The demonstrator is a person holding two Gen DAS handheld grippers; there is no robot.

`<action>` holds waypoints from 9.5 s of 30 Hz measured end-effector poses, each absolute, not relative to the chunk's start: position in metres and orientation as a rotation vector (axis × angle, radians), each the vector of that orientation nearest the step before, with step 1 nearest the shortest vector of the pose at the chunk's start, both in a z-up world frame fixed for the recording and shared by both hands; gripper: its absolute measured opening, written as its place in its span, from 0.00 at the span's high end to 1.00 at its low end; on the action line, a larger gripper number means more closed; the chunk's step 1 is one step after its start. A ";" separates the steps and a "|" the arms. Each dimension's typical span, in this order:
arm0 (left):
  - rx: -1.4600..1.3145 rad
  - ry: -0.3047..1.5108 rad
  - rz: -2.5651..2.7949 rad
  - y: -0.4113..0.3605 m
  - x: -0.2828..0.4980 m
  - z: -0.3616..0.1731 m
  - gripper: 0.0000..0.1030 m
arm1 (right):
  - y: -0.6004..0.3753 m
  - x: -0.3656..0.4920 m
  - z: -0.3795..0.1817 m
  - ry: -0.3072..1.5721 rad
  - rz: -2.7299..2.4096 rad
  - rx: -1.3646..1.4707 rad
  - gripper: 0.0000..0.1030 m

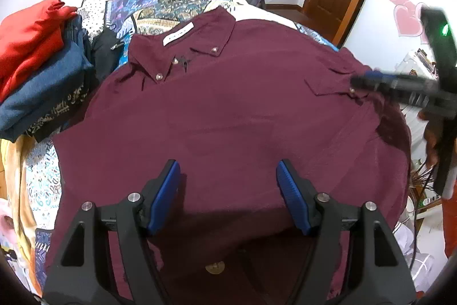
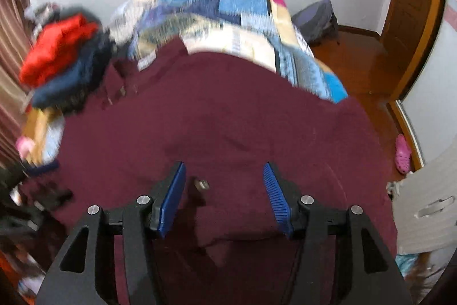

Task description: Fold large clothes

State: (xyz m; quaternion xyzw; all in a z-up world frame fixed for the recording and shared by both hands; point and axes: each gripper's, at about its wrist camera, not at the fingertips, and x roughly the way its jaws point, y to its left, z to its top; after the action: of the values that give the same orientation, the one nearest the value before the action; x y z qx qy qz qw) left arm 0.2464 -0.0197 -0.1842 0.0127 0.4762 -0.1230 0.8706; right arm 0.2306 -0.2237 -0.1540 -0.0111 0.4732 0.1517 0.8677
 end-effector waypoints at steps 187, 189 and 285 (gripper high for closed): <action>-0.147 0.698 -0.072 0.071 0.255 -0.113 0.21 | -0.157 0.224 -0.022 0.634 0.593 0.263 0.94; -0.163 0.694 -0.052 0.084 0.250 -0.113 0.21 | -0.134 0.230 -0.035 0.694 0.644 0.228 0.94; -0.059 0.568 0.059 0.090 0.270 -0.063 0.98 | -0.236 0.208 -0.106 0.821 0.260 -0.106 0.35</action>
State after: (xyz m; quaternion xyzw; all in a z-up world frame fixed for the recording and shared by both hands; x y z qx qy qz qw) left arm 0.2695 0.0897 -0.0627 -0.0291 0.2802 0.0292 0.9590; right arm 0.2077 -0.2356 -0.1059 -0.0513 0.3980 0.1258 0.9073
